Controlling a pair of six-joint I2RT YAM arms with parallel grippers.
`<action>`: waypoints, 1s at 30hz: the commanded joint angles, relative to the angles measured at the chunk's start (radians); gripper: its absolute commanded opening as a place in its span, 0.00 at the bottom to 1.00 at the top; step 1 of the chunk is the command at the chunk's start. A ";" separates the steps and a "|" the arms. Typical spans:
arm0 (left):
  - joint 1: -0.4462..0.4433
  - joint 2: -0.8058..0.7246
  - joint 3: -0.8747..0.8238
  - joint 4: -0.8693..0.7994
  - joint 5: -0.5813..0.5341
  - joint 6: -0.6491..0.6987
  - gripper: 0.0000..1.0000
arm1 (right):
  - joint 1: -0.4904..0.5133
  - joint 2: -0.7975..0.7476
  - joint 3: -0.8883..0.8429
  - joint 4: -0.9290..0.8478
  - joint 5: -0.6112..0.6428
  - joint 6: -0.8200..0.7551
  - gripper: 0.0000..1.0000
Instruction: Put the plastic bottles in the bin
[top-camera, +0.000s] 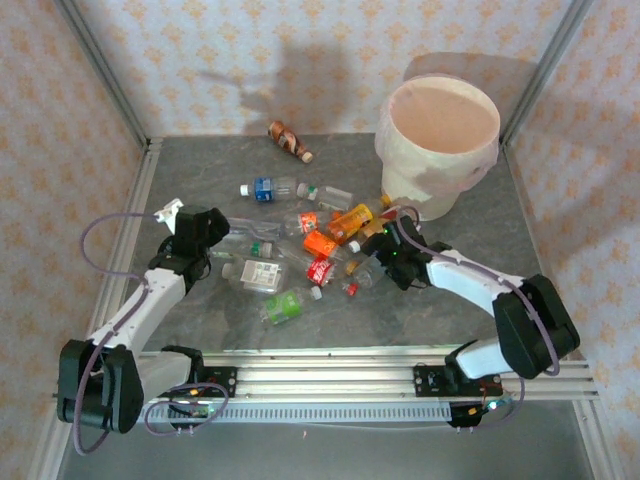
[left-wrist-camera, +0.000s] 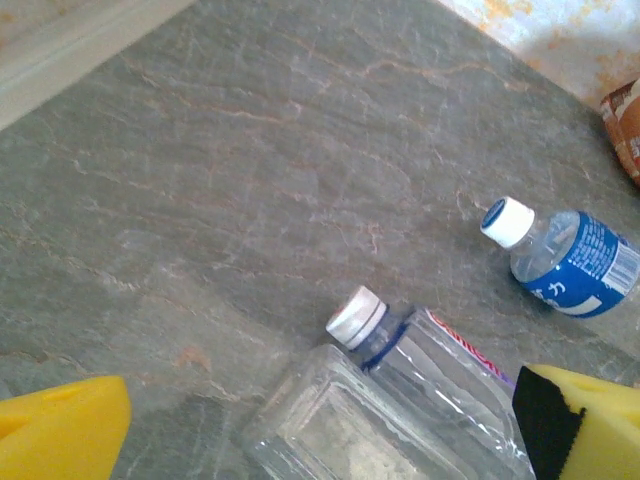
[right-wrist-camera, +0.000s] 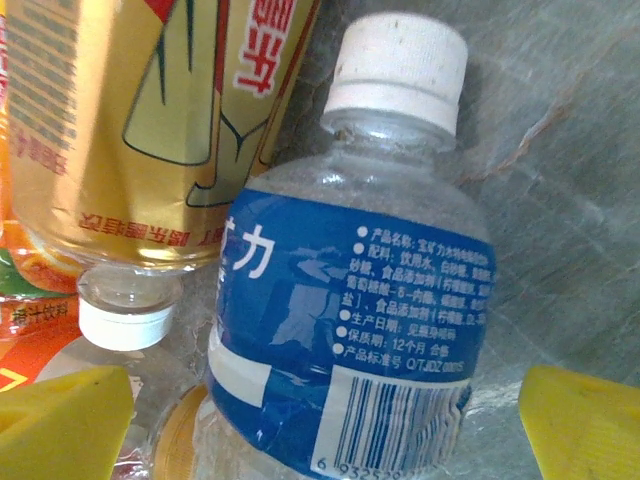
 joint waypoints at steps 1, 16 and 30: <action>0.003 0.013 0.031 -0.040 0.036 -0.039 1.00 | 0.016 0.043 0.025 -0.028 -0.030 0.040 0.99; 0.002 0.022 0.019 -0.071 -0.021 -0.133 1.00 | 0.015 0.117 0.077 -0.197 0.070 0.054 0.83; 0.002 0.061 0.062 -0.107 -0.055 -0.165 1.00 | 0.009 0.008 0.009 -0.164 0.223 0.052 0.63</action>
